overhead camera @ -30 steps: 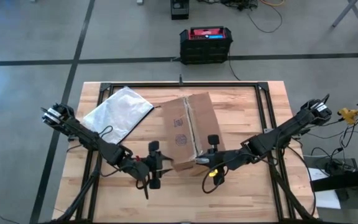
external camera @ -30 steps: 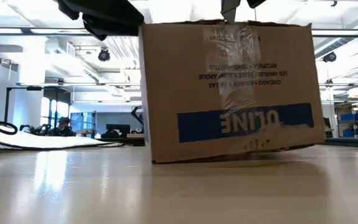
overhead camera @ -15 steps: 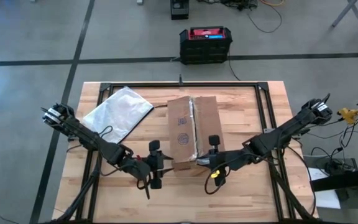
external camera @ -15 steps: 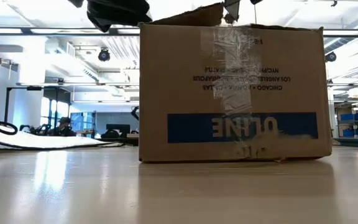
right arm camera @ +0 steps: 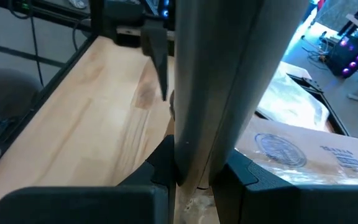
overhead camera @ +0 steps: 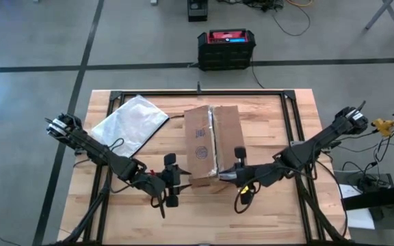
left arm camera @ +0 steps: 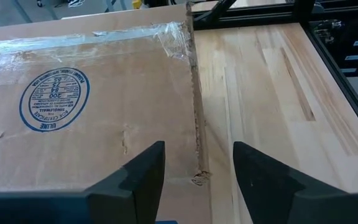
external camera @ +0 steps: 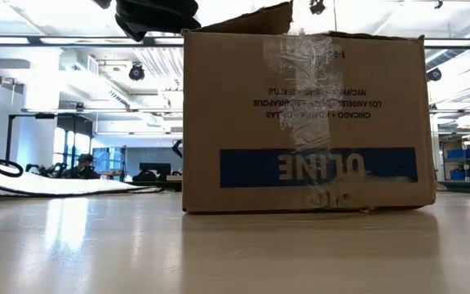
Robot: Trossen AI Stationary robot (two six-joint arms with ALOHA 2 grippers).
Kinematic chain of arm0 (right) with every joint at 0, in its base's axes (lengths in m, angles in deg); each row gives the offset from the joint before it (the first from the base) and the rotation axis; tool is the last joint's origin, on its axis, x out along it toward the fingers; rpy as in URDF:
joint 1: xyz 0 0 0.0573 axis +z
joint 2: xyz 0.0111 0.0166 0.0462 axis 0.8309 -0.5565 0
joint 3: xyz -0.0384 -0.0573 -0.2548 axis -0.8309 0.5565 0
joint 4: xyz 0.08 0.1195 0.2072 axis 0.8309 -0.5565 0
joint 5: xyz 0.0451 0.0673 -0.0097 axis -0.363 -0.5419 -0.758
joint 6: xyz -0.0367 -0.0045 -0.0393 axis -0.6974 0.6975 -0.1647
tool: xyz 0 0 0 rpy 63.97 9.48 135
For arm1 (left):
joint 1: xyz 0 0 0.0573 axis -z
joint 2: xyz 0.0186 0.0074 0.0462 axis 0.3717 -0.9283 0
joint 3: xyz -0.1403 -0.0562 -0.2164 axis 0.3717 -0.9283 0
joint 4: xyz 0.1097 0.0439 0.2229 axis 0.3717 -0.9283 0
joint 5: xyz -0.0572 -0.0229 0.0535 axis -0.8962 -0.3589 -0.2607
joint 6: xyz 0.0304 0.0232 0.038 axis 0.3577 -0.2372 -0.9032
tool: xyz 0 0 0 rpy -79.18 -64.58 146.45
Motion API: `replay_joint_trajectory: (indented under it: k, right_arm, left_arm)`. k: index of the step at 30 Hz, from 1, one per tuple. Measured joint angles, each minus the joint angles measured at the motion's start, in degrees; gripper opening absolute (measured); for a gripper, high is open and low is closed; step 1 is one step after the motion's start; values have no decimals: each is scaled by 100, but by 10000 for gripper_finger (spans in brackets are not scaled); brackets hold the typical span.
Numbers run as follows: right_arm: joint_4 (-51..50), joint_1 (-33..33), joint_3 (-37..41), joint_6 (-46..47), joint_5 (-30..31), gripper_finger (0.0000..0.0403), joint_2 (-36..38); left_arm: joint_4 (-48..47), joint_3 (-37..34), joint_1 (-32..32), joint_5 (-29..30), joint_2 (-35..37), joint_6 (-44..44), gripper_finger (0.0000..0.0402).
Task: Unpack boxes
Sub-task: Open the cardboard box using knife
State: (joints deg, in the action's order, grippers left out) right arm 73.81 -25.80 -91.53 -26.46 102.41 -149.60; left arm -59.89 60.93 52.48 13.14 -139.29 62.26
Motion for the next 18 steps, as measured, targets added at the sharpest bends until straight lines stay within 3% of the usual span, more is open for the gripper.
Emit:
replay_joint_trajectory:
  k: [18]
  right_arm:
    - [-31, 48, 6, -34, 14, 48, 8]
  left_arm:
    - [4, 4, 0, 7, 5, 0, 181]
